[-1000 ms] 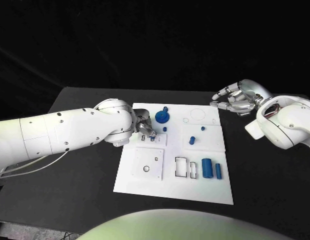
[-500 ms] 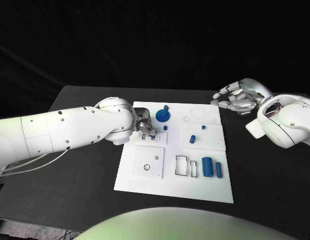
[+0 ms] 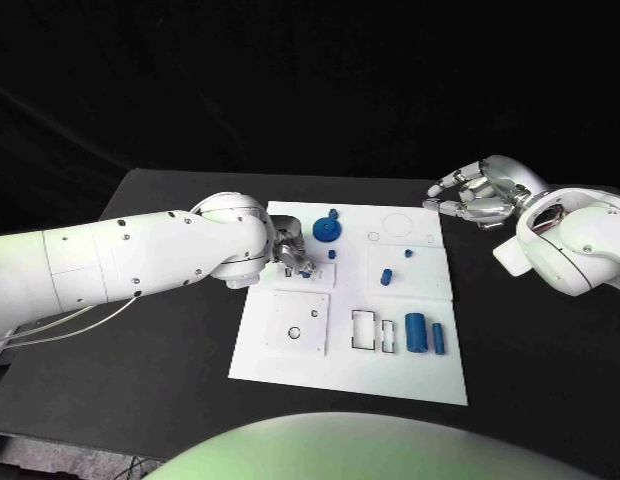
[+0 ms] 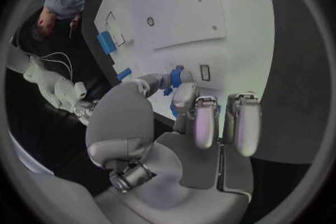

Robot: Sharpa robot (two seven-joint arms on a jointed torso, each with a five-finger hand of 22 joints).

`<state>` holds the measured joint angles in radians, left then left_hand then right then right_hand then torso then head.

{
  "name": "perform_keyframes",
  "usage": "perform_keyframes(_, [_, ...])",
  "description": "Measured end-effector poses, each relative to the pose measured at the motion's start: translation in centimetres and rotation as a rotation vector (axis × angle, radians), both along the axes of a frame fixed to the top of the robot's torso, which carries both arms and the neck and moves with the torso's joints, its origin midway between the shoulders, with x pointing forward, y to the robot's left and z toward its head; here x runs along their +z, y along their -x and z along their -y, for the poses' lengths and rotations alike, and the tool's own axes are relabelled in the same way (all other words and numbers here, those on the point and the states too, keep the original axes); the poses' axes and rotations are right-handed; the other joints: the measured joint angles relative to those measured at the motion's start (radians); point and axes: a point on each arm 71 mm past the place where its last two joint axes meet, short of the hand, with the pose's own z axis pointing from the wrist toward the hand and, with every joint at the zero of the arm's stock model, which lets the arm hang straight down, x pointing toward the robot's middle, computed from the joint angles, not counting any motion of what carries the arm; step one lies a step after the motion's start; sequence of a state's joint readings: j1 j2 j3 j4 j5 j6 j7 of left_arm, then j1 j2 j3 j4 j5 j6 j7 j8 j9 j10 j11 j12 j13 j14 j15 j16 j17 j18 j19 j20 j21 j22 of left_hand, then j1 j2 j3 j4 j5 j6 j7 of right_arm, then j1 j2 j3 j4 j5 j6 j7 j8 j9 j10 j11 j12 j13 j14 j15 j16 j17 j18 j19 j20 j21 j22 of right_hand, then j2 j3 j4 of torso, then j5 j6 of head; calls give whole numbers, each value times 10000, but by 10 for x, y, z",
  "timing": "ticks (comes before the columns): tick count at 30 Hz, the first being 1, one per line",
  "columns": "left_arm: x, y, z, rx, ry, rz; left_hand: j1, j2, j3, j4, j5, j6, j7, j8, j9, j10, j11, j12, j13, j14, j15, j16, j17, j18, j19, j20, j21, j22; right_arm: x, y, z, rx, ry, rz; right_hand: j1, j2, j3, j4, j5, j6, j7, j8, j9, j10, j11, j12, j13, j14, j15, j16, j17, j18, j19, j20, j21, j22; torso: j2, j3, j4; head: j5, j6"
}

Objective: Assemble the parts on the task board

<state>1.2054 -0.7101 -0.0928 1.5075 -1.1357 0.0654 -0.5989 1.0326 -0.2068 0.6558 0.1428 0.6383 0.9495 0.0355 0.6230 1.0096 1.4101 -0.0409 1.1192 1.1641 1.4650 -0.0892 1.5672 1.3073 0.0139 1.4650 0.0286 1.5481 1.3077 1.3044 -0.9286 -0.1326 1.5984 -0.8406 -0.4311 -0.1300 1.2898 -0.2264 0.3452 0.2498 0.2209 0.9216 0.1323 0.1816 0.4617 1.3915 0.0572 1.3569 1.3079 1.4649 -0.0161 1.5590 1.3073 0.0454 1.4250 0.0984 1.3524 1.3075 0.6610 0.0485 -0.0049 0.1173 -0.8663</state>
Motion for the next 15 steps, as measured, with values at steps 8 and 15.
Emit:
perform_keyframes(8, [-1,1,0,-53,-98,-95,0,-1,0,0,-54,1,1,-2,-1,-1,1,0,-4,0,0,0,0,0,0,0,0,-1,0,0,0,7,2,-16,0,0,0,0,39,0,0,0,8,0,0,0,2,0,0,0,0,0,0,0,0,-1,-3,0,-3,7,-22])
perform_keyframes(15, [-1,1,0,-80,-141,-119,-29,-28,94,-93,-80,2,2,-4,5,0,1,-1,-10,0,0,0,-1,0,0,0,0,-1,0,0,0,5,5,-24,0,0,0,0,38,0,0,0,8,0,0,0,1,0,0,0,0,0,0,0,1,-2,-2,2,-9,12,-35])
